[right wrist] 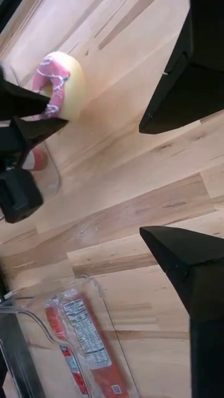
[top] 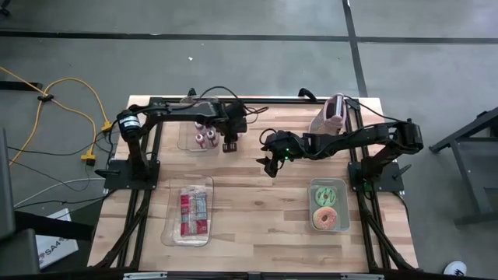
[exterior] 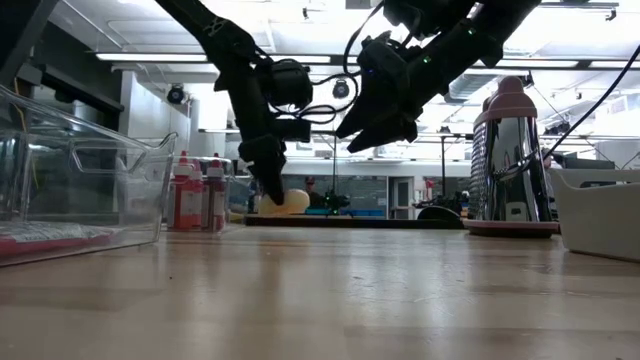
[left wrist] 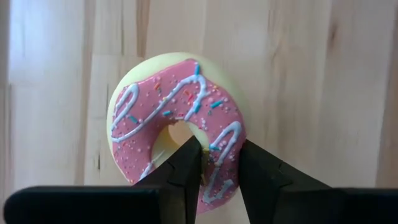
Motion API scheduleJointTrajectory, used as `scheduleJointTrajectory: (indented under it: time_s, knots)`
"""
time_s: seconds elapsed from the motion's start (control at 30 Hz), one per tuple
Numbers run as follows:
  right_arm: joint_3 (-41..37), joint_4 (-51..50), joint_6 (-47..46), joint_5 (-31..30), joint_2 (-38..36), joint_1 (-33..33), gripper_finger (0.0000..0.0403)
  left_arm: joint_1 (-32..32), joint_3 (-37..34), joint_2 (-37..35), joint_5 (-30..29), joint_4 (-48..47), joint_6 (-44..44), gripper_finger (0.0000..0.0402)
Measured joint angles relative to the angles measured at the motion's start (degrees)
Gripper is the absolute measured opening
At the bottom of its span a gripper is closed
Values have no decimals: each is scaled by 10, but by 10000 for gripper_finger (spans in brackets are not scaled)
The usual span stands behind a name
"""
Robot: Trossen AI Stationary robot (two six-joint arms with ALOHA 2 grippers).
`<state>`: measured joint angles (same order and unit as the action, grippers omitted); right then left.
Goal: Pick & Place Food Item
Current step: Put the pink donut into the gray bin
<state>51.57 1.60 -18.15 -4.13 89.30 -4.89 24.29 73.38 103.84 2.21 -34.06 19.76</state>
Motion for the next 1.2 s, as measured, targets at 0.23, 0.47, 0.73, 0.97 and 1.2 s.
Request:
scheduleJointTrajectory:
  time_s: [0.23,0.47,0.73,0.97,1.2]
  knots:
    - [0,3,0,0,0,0,245,1,0,-39,30,-1,65,87]
    - [0,4,0,0,0,0,245,-16,0,-91,65,-5,131,87]
    - [0,4,0,0,0,0,245,-73,1,-121,73,-28,150,87]
    - [0,4,0,0,0,0,245,-125,1,-121,68,-64,140,87]
    - [0,4,0,0,0,0,245,-169,1,-122,49,-68,116,87]
